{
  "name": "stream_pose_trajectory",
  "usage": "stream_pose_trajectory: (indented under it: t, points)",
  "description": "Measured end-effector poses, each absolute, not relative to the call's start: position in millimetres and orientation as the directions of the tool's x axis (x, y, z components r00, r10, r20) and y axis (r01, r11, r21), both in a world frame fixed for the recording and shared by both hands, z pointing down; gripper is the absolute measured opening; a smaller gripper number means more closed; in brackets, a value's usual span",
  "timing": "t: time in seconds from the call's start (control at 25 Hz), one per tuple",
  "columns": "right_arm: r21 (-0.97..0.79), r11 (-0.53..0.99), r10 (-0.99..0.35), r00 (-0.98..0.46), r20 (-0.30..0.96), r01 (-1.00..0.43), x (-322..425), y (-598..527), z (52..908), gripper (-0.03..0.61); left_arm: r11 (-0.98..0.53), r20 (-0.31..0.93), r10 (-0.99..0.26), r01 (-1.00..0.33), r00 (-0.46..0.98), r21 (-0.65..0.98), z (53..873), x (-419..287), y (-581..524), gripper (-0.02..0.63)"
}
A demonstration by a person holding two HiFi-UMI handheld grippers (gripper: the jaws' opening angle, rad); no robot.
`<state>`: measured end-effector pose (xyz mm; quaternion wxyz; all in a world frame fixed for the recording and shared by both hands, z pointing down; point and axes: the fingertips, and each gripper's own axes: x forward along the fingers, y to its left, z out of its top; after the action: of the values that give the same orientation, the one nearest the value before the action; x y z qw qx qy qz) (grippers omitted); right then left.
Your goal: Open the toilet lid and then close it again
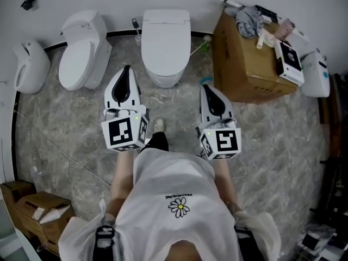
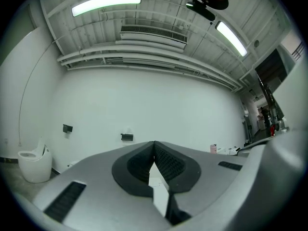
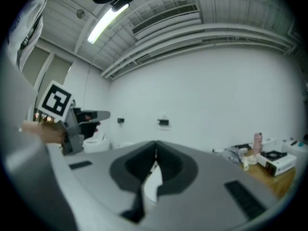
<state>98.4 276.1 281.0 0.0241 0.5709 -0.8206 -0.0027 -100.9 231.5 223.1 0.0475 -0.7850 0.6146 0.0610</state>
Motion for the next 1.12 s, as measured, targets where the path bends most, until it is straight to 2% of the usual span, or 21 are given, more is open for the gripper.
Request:
stream_pose_trajectory:
  t: [0.24, 0.48, 0.6, 0.8, 1.12]
  points:
    - [0.032, 0.294, -0.956, -0.292, 0.039, -0.955, 84, 200, 268, 0.031, -0.277, -0.150, -0.949, -0.960, 0.278, -0.024, 218, -116, 155, 0.021]
    - [-0.073, 0.214, -0.977, -0.213, -0.019, -0.974, 82, 130, 238, 0.031, -0.305, -0.206, -0.935, -0.951, 0.289, 0.049, 178, -134, 79, 0.021]
    - [-0.043, 0.146, -0.989, -0.147, 0.016, -0.988, 86, 110, 248, 0.031, -0.304, -0.193, -0.937, -0.951, 0.290, 0.046, 179, -137, 59, 0.021]
    - [0.000, 0.255, -0.967, -0.255, 0.006, -0.967, 73, 91, 252, 0.031, -0.283, -0.137, -0.950, -0.959, 0.280, 0.003, 205, -130, 44, 0.021]
    - [-0.078, 0.345, -0.939, -0.344, -0.034, -0.935, 79, 62, 248, 0.032, -0.239, -0.135, -0.961, -0.971, 0.239, -0.018, 206, -122, 30, 0.021]
